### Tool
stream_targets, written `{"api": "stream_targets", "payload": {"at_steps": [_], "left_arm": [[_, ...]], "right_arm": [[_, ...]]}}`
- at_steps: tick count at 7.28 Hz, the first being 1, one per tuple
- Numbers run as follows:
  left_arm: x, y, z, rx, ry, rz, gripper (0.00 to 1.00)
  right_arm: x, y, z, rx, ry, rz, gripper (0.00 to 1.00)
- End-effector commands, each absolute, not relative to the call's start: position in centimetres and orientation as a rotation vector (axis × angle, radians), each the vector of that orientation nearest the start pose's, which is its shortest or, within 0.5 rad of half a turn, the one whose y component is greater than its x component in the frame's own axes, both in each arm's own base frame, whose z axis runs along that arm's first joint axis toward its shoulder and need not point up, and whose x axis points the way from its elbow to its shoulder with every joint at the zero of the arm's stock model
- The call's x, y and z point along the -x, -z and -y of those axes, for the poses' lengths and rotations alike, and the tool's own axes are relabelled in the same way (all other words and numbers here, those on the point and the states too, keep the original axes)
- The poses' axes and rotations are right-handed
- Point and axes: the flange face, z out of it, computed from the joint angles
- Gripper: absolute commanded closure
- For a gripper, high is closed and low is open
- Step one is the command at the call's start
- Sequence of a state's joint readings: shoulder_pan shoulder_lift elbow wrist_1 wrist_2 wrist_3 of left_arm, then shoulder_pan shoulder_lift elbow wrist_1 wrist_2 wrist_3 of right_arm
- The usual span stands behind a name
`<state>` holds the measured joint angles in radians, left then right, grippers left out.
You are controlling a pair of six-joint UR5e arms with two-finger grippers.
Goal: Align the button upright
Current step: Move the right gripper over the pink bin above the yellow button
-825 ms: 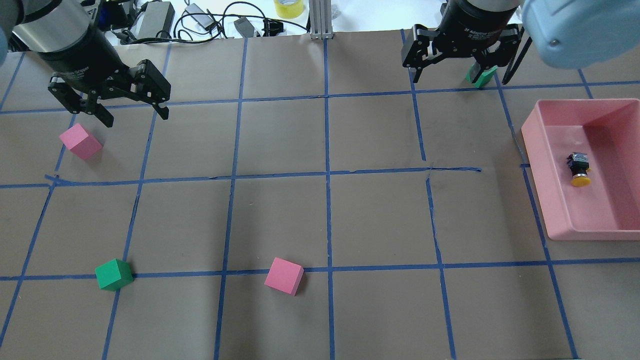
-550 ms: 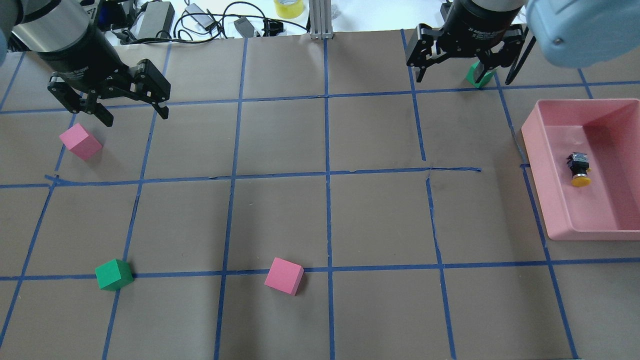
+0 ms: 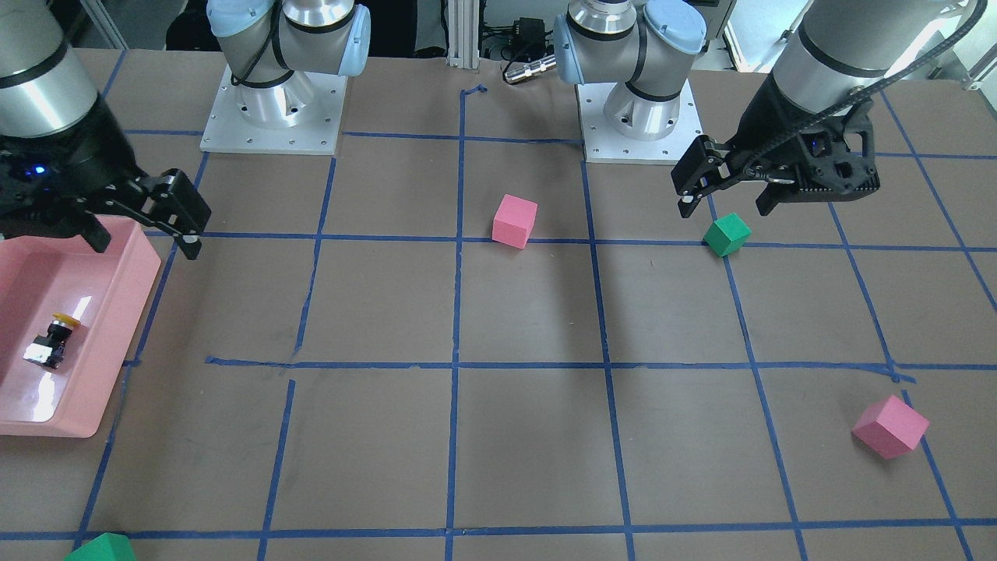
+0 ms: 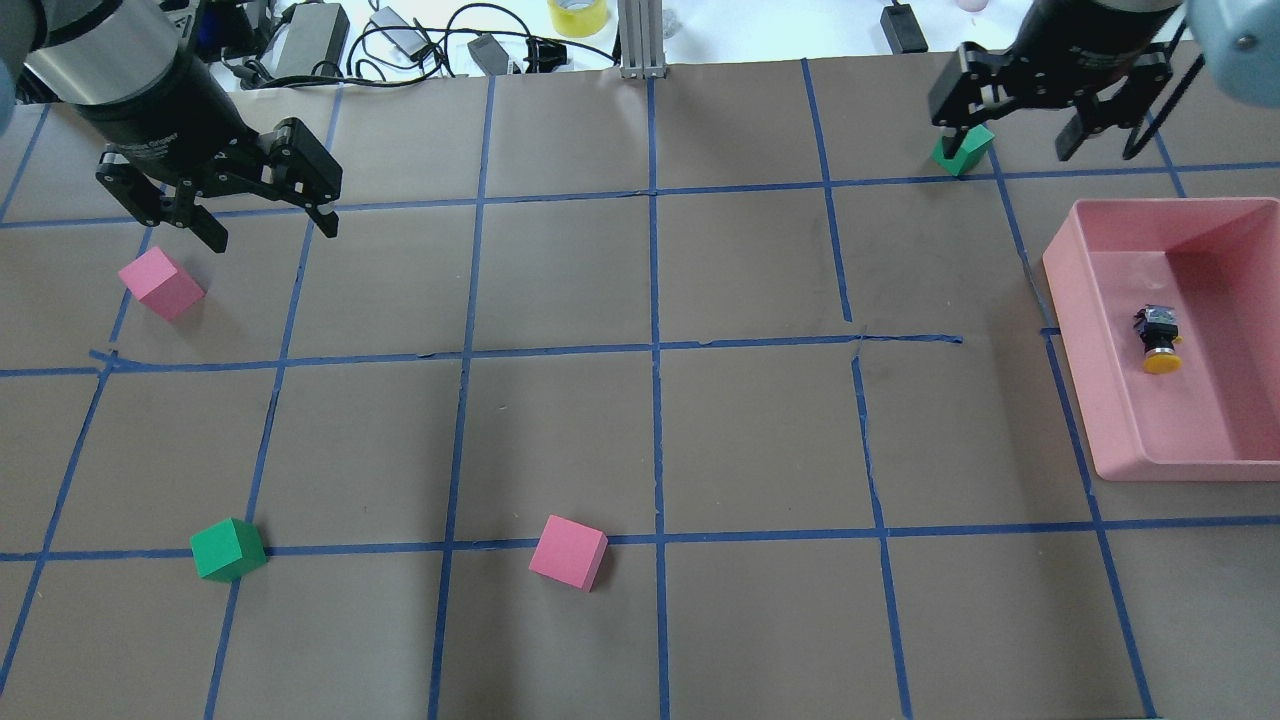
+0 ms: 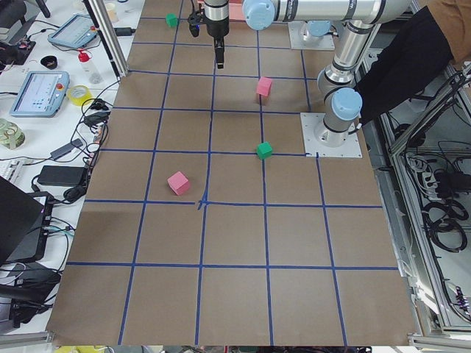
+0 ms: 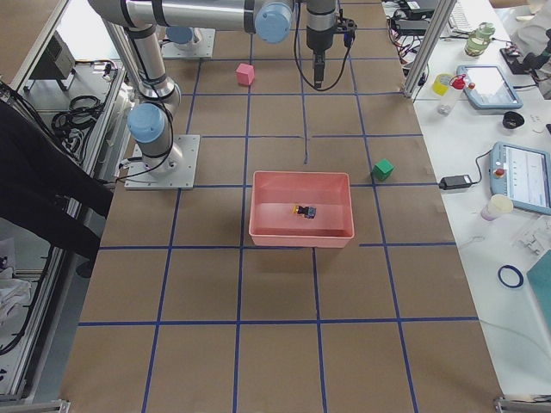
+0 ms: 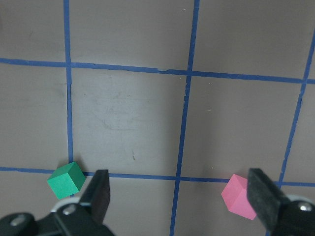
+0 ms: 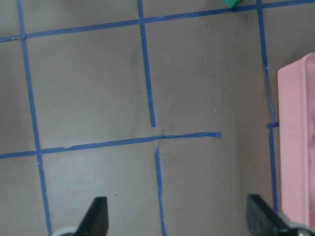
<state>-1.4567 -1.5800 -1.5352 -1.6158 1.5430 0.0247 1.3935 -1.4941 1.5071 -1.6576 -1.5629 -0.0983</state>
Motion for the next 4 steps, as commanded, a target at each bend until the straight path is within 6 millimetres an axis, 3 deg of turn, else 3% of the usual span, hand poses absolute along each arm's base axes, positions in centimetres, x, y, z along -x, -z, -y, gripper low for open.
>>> {"api": "stream_targets", "payload": {"at_steps": [1, 2, 3, 4], "left_arm": [[8.4, -49.7, 50.6, 0.132, -0.008, -3.178, 0.0], [8.4, -49.2, 50.8, 0.132, -0.02, -3.177, 0.0], [8.6, -49.2, 50.6, 0.13, -0.023, -3.18, 0.0], [8.6, -49.7, 50.3, 0.127, -0.008, -3.178, 0.0]], "right_arm": [[9.4, -45.6, 53.8, -0.17, 0.026, -3.128, 0.0], [14.4, -40.9, 55.0, -0.101, 0.016, -3.123, 0.0], [18.9, -37.3, 56.1, -0.145, 0.065, -3.129, 0.0], [20.5, -35.1, 56.2, -0.129, 0.04, -3.123, 0.0]]}}
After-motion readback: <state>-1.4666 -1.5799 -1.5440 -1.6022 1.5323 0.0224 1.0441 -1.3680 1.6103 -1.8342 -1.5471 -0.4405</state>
